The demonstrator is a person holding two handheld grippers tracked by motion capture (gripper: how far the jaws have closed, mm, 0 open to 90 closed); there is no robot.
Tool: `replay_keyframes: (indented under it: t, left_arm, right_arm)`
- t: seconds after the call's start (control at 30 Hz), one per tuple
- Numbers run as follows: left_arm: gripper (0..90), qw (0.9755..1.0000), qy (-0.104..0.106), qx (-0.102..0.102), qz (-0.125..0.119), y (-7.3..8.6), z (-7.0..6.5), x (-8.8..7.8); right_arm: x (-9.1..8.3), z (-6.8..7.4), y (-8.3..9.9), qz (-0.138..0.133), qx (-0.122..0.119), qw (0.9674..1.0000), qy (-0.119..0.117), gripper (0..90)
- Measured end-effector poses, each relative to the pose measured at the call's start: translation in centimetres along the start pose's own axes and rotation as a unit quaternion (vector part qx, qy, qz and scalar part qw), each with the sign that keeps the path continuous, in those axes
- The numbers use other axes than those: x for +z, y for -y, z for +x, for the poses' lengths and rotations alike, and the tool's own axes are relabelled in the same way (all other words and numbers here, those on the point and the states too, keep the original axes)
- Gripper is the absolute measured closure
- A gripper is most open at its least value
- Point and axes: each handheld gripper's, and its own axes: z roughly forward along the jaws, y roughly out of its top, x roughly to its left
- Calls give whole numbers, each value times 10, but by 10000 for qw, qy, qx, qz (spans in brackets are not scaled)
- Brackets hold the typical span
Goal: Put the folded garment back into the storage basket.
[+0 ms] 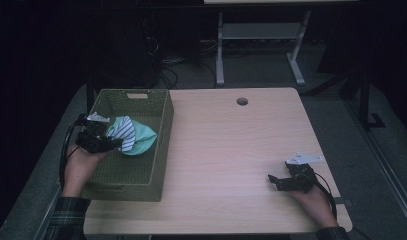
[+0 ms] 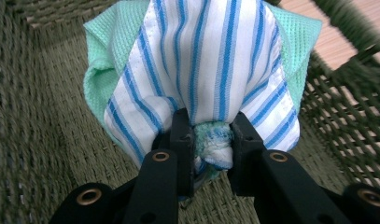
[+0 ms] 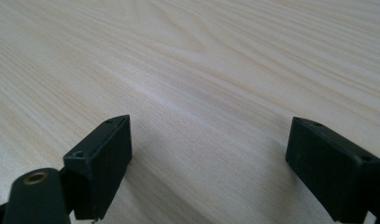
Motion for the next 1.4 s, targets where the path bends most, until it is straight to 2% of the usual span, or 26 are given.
replay_keyframes:
  t: [0.27, 0.5, 0.67, 0.97, 1.2, 1.4]
  left_arm:
    - [740, 9998, -10, -86, 157, 7, 4, 21]
    - [737, 9995, 22, -45, 300, 12, 7, 36]
    - [734, 9993, 28, 29, 364, 14, 6, 39]
    - [696, 9989, 120, 3, 452, 17, 7, 45]
    - [532, 9993, 94, -3, 371, 18, 7, 43]
    - [384, 9995, 170, -65, 251, 17, 8, 41]
  right_arm:
    - [0, 0, 0, 2, 5, 10000, 0, 140]
    - [0, 0, 0, -13, -21, 10000, 6, 140]
    - [0, 0, 0, -14, -21, 10000, 4, 140]
    - [0, 0, 0, -13, -19, 10000, 2, 140]
    - [0, 0, 0, -10, -2, 10000, 22, 140]
    - [0, 0, 0, -13, 10, 10000, 35, 140]
